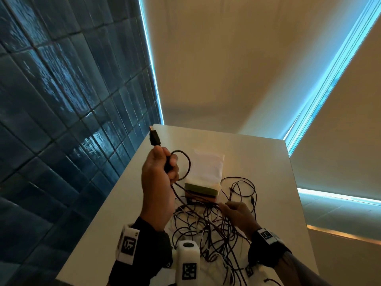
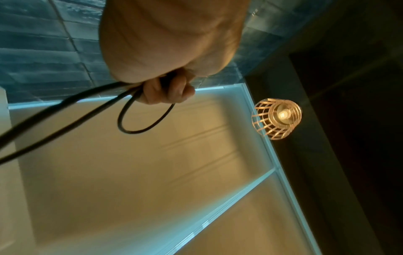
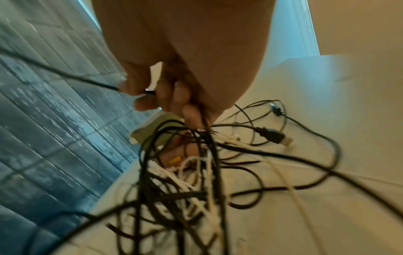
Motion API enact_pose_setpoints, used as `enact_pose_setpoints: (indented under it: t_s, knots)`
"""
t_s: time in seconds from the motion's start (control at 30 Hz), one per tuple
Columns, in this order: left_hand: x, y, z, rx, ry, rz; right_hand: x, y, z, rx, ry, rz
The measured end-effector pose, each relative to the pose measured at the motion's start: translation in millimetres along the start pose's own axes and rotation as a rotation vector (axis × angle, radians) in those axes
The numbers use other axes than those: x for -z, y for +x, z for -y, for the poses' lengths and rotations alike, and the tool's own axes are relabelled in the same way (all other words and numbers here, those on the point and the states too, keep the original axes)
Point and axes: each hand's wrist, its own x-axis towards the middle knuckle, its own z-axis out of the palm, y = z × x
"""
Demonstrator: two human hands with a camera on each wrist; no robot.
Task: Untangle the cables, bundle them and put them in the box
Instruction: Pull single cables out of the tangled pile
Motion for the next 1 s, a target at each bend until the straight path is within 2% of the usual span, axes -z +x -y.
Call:
enact_pose_setpoints:
  t_s: [0.07, 0.13, 0.2, 0.27, 0.43, 0.6, 0.77, 0.9, 1.0]
  knots:
    - [-2, -3, 14, 0.043, 0.09, -0.005, -3, 7, 15, -0.008, 0.018, -0.133]
    - [-4, -5, 31, 0.133, 0.107, -0.011, -5, 7, 41, -0.007, 0.16, -0.179]
    - [-6, -6, 48, 0.215, 0.115, -0.017, -7, 0, 71, 0.035, 0.345, -0.131]
    - [-8, -6, 62, 0.27, 0.147, -0.032, -9, -11, 97, 0.12, 0.435, -0.072]
    - [-12, -5, 74, 0.339, 0.211, -0.077, -15, -32, 122, 0.322, 0.477, 0.084]
    - [-15, 0, 66, 0.398, -0.012, -0.066, -19, -41, 111, 0.389, 0.429, 0.181]
    - [-24, -4, 59, 0.361, -0.119, -0.029, -19, -38, 97, 0.359, 0.449, 0.178]
    - [-27, -4, 51, 0.246, -0.106, 0.004, -16, -32, 82, 0.301, 0.4, 0.196]
    - [-26, 1, 38, 0.145, -0.096, 0.023, -15, -29, 60, 0.238, 0.331, 0.148]
